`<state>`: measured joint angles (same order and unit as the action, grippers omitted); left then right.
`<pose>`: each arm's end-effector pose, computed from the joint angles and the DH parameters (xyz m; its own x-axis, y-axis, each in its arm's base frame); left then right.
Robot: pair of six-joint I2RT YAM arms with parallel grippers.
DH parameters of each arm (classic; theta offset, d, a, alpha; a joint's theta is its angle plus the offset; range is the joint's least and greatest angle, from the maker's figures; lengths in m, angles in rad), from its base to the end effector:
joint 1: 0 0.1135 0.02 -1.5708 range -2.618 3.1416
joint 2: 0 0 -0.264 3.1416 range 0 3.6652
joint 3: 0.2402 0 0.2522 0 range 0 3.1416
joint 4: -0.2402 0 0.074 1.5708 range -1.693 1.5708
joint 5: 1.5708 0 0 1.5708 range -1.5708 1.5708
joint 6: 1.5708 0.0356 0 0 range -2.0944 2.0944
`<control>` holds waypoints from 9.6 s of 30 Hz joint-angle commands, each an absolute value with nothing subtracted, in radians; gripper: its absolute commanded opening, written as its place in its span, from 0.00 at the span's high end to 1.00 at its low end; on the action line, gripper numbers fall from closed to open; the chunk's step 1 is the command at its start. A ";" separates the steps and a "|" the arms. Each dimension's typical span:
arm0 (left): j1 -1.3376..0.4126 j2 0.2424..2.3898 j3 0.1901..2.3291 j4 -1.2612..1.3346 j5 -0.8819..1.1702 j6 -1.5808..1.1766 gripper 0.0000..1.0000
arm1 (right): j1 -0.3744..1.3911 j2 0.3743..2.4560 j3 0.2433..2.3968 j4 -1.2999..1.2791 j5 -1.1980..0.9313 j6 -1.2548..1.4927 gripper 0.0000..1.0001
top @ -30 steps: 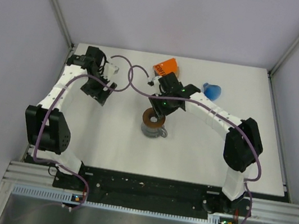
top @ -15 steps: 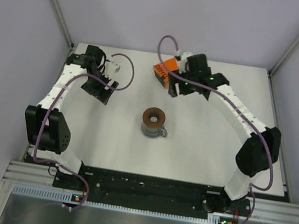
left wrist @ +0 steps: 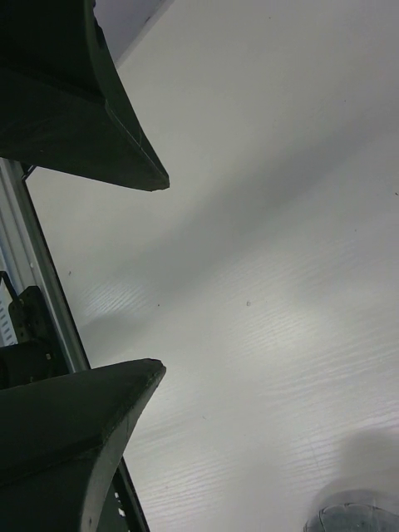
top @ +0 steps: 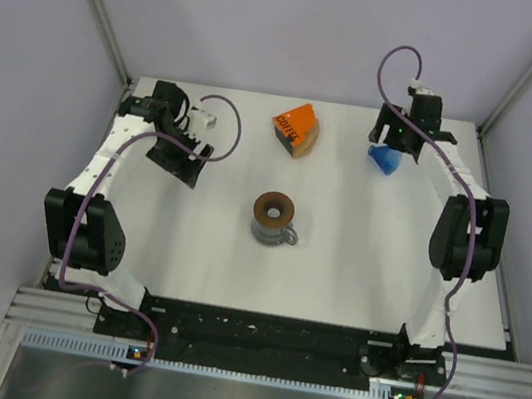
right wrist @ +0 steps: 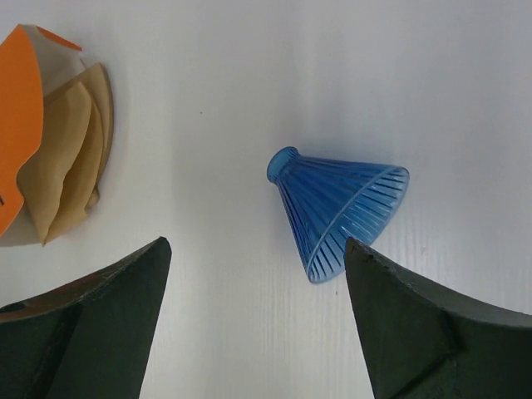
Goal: Place the coffee filter in the dripper
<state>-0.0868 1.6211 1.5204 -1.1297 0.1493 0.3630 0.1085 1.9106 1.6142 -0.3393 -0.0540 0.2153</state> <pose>0.3178 -0.0330 0.3093 -0.8299 0.4247 -0.3619 0.4598 0.8879 -0.0125 0.4451 0.0504 0.2832 -0.6089 0.1483 -0.7792 -0.0217 0.9789 0.2032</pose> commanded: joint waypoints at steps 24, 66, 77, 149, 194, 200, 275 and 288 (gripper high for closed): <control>-0.091 1.525 1.589 -1.135 0.247 0.314 0.12 | 0.095 2.296 1.833 -0.252 -0.299 0.301 0.82; -0.549 1.506 2.043 -1.144 0.224 0.152 0.09 | 1.170 1.382 1.150 -0.164 0.590 -1.445 1.00; -0.604 1.549 1.918 -1.132 0.103 0.157 0.26 | 1.198 1.417 1.177 -0.132 0.603 -1.468 1.00; -0.442 1.651 1.663 -0.985 0.482 -0.232 1.00 | 0.747 1.628 1.451 -0.652 0.009 0.282 1.00; -0.449 1.822 1.463 -0.962 0.462 -0.114 1.00 | 0.695 1.747 1.174 -0.494 -0.052 0.233 1.00; -0.443 1.855 1.424 -0.969 0.442 -0.091 1.00 | 0.695 1.744 1.137 -0.491 -0.026 0.236 1.00; -0.121 1.727 1.756 -0.991 0.528 -0.043 0.37 | 0.247 2.496 1.894 0.098 -0.609 0.946 0.60; -0.121 1.713 1.747 -0.989 0.508 -0.038 0.37 | 0.262 2.499 1.876 0.167 -0.623 0.999 0.72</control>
